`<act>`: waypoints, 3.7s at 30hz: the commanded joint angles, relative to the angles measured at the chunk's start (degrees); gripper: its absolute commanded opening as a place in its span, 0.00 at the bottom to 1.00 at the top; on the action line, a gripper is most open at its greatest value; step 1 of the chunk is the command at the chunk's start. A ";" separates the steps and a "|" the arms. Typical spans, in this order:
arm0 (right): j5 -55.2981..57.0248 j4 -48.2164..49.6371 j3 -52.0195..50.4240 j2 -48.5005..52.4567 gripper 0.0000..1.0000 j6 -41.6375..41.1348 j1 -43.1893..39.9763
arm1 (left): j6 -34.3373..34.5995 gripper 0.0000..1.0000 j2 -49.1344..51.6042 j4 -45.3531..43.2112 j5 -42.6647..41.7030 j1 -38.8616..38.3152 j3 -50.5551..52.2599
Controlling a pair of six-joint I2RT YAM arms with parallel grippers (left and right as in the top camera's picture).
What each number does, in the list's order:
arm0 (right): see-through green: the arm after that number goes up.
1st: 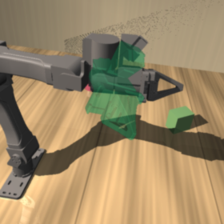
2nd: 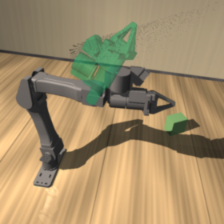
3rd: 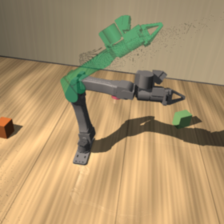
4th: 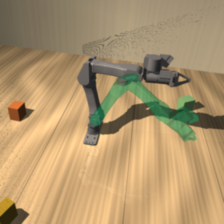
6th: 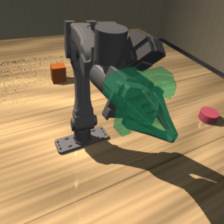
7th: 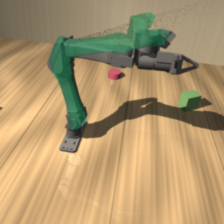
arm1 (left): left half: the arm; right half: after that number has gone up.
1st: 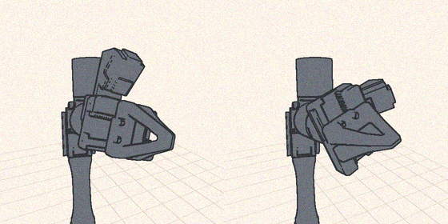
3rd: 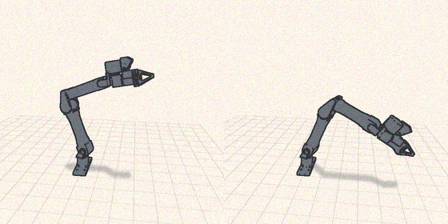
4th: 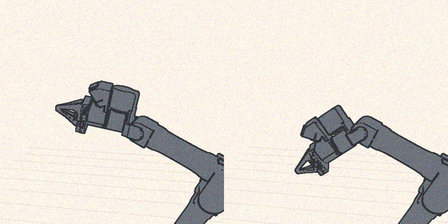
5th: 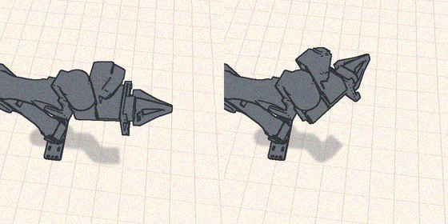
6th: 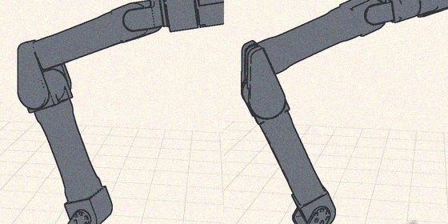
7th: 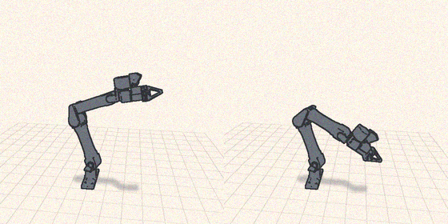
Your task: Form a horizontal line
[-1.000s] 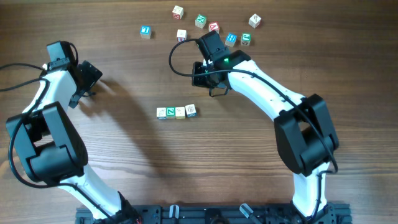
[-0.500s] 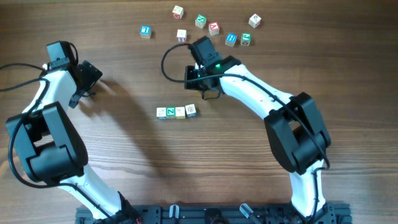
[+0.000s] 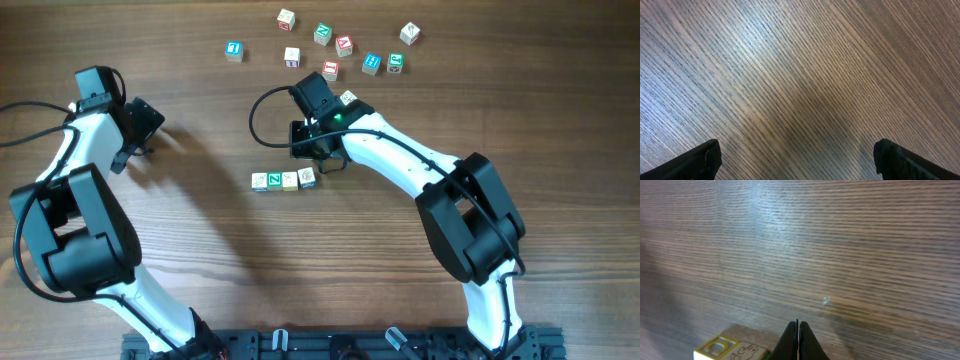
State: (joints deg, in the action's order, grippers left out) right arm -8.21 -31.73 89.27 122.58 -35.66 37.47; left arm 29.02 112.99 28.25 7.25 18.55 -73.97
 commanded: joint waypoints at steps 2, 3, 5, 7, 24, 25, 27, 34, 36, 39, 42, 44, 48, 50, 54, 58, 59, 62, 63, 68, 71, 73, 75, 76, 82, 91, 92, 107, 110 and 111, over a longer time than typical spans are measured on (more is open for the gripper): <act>0.46 -3.15 -0.70 0.76 0.04 -0.98 0.09 | -0.26 1.00 0.20 0.02 0.33 0.22 -0.17; 0.46 -3.76 -0.70 0.76 0.04 -1.01 0.09 | -0.26 1.00 0.20 0.02 0.33 0.22 -0.17; -0.83 -4.11 -0.70 0.76 0.04 -0.96 0.09 | -0.26 1.00 0.20 0.02 0.33 0.22 -0.17; -2.01 -5.09 -0.70 0.76 0.04 -1.86 0.09 | -0.26 1.00 0.20 0.02 0.33 0.22 -0.17; -5.60 -8.22 -0.70 0.76 0.04 -3.54 0.13 | -0.26 1.00 0.20 0.02 0.33 0.22 -0.17; -5.51 -7.98 -0.70 0.76 0.04 -3.54 0.13 | -0.26 1.00 0.20 0.02 0.33 0.22 -0.17; -3.06 -6.99 -0.70 0.76 0.05 -3.54 0.13 | -0.26 1.00 0.20 0.02 0.33 0.22 -0.17; 3.76 -3.76 -0.70 0.76 0.05 -6.86 -1.51 | -0.26 1.00 0.20 0.02 0.33 0.22 -0.17; 3.08 -5.86 -0.70 0.76 0.06 -8.41 -1.84 | -0.26 1.00 0.20 0.02 0.33 0.22 -0.17; 3.08 -7.67 -0.70 0.76 0.05 -9.94 -2.40 | -0.26 1.00 0.20 0.02 0.33 0.22 -0.17; -1.22 -8.66 -0.70 0.76 0.04 -9.92 -3.91 | -0.26 1.00 0.20 0.02 0.33 0.22 -0.17; -4.61 -9.05 -0.70 0.76 0.04 -9.92 -3.96 | -0.26 1.00 0.20 0.02 0.33 0.22 -0.17; -4.35 -14.49 -0.70 0.76 0.04 -14.62 -3.91 | -0.26 1.00 0.20 0.02 0.33 0.22 -0.17; -3.67 -14.43 -2.49 0.76 0.04 -17.44 -3.78 | -0.26 1.00 0.20 0.02 0.33 0.22 -0.17; -5.16 -10.75 -4.46 0.76 0.04 -16.87 -3.61 | -0.26 1.00 0.20 0.02 0.33 0.22 -0.17; -8.85 -10.29 -4.46 0.76 0.04 -14.19 -3.58 | -0.26 1.00 0.20 0.02 0.33 0.22 -0.17; -9.92 -10.21 -4.46 0.76 0.04 -13.05 -3.56 | -0.26 1.00 0.20 0.02 0.33 0.22 -0.17; -10.71 -9.84 -4.46 0.76 0.04 -12.33 -2.86 | -0.26 1.00 0.20 0.02 0.33 0.22 -0.17; -10.69 -9.64 -4.46 0.76 0.04 -12.33 -2.60 | -0.26 1.00 0.20 0.02 0.33 0.22 -0.17; -11.21 -9.64 -4.46 0.76 0.04 -12.37 -2.49 | -0.26 1.00 0.20 0.02 0.33 0.22 -0.17; -11.15 -9.49 -4.46 0.76 0.04 -12.26 -2.05 | -0.26 1.00 0.20 0.02 0.33 0.22 -0.17; -11.06 -9.25 -4.46 0.76 0.04 -12.28 -2.05 | -0.26 1.00 0.20 0.02 0.33 0.22 -0.17; -9.27 -9.25 -4.46 0.76 0.05 -12.35 -2.08 | -0.26 1.00 0.20 0.02 0.33 0.22 -0.17; -7.91 -8.90 -4.46 0.76 0.06 -12.48 -2.08 | -0.26 1.00 0.20 0.02 0.33 0.22 -0.17; -7.26 -7.34 -4.46 0.76 0.09 -12.26 -2.08 | -0.26 1.00 0.20 0.02 0.33 0.22 -0.17; -5.22 -8.94 -4.44 0.76 0.04 -12.50 -3.69 | -0.26 1.00 0.20 0.02 0.33 0.22 -0.17; -5.14 -9.53 -4.44 0.74 0.04 -12.50 -5.38 | -0.26 1.00 0.20 0.02 0.33 0.22 -0.17; -6.84 -10.58 -4.44 0.76 1.00 -12.50 -19.56 | -0.26 1.00 0.20 0.02 0.33 0.22 -0.17; -6.86 -8.83 -4.44 0.76 1.00 -12.52 -19.56 | -0.26 1.00 0.20 0.02 0.33 0.22 -0.17; -6.86 -8.11 -4.44 0.76 1.00 -12.52 -19.56 | -0.26 1.00 0.20 0.02 0.33 0.22 -0.17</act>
State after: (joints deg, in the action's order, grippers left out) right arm -16.71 -41.28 86.13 121.62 -48.16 18.00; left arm 29.02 112.99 28.27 7.25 18.55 -73.97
